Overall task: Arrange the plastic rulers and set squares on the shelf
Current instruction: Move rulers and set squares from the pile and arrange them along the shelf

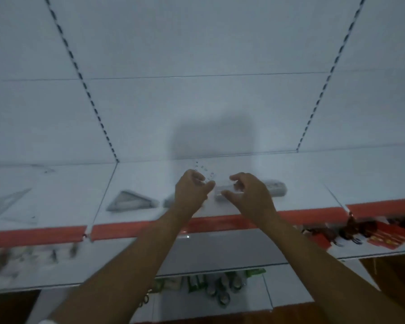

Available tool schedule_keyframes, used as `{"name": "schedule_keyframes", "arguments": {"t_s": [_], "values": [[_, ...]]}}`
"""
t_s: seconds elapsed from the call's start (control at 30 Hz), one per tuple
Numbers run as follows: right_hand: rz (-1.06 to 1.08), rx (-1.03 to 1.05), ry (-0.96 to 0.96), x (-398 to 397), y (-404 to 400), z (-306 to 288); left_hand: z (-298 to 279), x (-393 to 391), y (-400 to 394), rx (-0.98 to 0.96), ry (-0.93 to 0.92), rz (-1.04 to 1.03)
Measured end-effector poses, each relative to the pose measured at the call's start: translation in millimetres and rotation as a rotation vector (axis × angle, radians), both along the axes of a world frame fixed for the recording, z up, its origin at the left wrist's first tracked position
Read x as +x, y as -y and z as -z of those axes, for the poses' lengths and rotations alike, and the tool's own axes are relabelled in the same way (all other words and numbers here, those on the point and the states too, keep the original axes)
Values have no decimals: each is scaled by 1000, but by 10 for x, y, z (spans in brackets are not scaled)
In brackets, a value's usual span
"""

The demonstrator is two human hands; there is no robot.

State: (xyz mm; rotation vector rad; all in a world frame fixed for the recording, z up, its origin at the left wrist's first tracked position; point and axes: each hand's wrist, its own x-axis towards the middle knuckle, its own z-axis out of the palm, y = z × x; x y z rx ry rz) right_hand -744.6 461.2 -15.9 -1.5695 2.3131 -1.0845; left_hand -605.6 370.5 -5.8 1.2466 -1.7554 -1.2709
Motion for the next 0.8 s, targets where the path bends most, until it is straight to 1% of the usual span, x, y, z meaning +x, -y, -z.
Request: {"name": "schedule_keyframes", "arguments": {"t_s": [0.13, 0.23, 0.3, 0.47, 0.53, 0.67, 0.8], "values": [[-82, 49, -116, 263, 345, 136, 88, 381, 185, -24, 74, -124], [-86, 118, -254, 452, 529, 186, 176, 645, 301, -23, 95, -181], [-65, 160, -303, 559, 610, 224, 229, 777, 380, -11, 99, -205], [-17, 256, -343, 652, 752, 344, 339, 903, 514, -25, 158, -181], [-10, 288, -361, 647, 790, 380, 379, 902, 539, -26, 180, -140], [12, 321, -356, 654, 823, 424, 396, 873, 564, -68, 295, -39], [5, 338, -381, 672, 820, 420, 417, 865, 561, -87, 301, -45]]}}
